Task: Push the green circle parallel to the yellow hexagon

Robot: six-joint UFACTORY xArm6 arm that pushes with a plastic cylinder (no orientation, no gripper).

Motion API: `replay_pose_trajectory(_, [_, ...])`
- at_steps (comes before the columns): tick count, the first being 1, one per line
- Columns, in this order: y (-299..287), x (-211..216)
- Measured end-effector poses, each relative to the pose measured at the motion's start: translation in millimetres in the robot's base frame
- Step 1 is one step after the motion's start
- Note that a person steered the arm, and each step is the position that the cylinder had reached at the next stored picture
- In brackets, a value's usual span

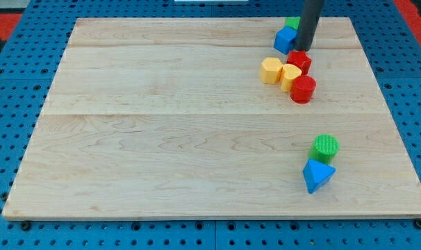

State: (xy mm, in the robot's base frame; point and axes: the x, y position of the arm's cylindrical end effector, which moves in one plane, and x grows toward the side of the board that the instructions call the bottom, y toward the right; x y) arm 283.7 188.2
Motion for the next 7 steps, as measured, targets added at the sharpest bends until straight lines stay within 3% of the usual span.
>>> replay_pose_trajectory(1, [66,15])
replay_pose_trajectory(2, [101,111])
replay_pose_trajectory(3, [69,189])
replay_pose_trajectory(4, [22,219])
replay_pose_trajectory(5, [23,238])
replay_pose_trajectory(6, [-64,220])
replay_pose_trajectory(7, [-82,209])
